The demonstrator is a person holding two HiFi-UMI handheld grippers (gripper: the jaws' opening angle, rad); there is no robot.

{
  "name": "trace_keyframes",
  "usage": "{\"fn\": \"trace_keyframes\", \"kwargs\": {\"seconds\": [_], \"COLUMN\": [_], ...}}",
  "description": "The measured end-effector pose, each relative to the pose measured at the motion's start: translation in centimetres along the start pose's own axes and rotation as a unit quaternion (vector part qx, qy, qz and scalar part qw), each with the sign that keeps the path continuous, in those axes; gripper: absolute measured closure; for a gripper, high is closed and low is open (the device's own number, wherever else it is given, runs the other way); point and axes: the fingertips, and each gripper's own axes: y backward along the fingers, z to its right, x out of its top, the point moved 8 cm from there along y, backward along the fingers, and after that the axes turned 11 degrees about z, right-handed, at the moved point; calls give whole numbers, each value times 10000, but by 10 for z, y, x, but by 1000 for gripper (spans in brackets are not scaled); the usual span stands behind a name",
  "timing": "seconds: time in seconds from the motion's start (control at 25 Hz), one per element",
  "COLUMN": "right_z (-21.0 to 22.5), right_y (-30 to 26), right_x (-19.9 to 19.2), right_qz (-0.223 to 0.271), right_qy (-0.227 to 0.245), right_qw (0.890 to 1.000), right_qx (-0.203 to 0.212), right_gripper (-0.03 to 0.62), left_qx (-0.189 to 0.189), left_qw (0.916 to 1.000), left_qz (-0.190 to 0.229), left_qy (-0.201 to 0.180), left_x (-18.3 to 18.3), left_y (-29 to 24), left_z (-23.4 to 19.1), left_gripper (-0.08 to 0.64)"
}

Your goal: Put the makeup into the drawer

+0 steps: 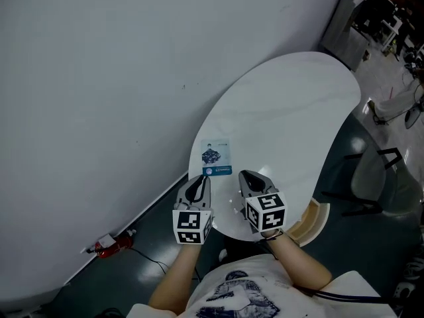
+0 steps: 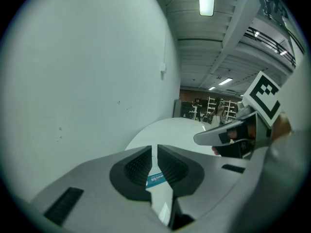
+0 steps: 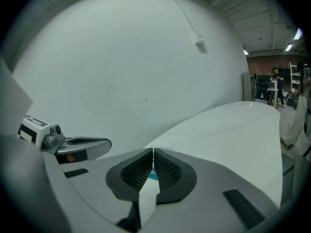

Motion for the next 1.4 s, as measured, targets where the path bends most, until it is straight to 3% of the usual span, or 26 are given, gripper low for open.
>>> {"fn": "trace_keyframes", "kwargs": {"seconds": [0.96,1.4], "right_z": [43,56], "right_y": [-108,-133], "right_x": [-20,-33], "right_qz": [-615,-781], "right_qy": [-151,-257], "right_qw": [9976,9959], "right_qx": [295,372], "right_gripper": [569,569], "left_qx": [435,591], "left_qw": [9957,9900], "left_qz": [-697,-940], "left_qy": [419,876], "left_x": [-43,-68], "left_y": [-99,-127], "left_z": [-46,-60], "left_gripper": [347,284]}}
